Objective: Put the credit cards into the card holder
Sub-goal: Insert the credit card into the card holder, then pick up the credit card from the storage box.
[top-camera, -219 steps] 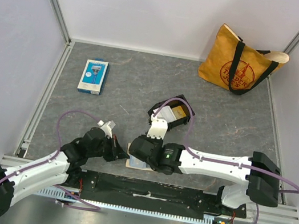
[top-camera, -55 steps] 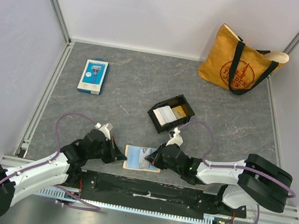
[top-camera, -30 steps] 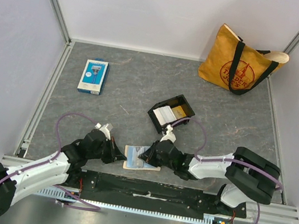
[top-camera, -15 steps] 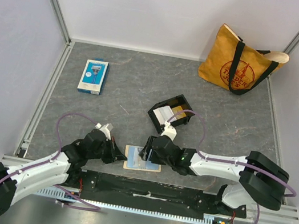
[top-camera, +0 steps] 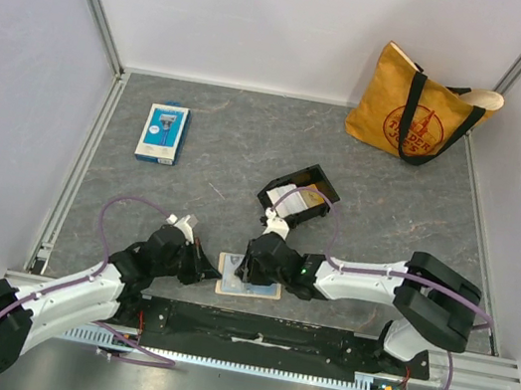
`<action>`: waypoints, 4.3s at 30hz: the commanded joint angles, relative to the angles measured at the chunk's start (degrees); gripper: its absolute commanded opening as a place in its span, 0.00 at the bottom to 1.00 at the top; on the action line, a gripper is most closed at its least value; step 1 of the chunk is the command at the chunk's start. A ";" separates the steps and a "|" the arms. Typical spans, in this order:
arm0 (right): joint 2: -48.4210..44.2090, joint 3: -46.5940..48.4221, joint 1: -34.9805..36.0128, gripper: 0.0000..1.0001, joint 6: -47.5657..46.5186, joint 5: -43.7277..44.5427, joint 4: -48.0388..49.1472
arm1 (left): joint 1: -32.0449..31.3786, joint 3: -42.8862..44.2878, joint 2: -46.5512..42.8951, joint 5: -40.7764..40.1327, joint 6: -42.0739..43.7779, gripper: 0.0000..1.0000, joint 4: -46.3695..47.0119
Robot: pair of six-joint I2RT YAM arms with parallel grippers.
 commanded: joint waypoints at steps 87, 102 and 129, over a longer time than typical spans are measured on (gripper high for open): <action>12.86 30.73 -43.42 0.72 -38.08 -36.86 -18.34 | -0.04 0.43 4.23 0.41 0.64 0.02 4.77; 13.48 29.85 -44.21 0.43 -37.29 -35.01 -18.34 | -0.04 0.34 4.76 0.50 0.73 0.02 5.30; 16.55 31.25 -46.41 0.10 -39.13 -29.47 -19.92 | -0.04 0.51 6.52 0.94 0.91 0.02 6.71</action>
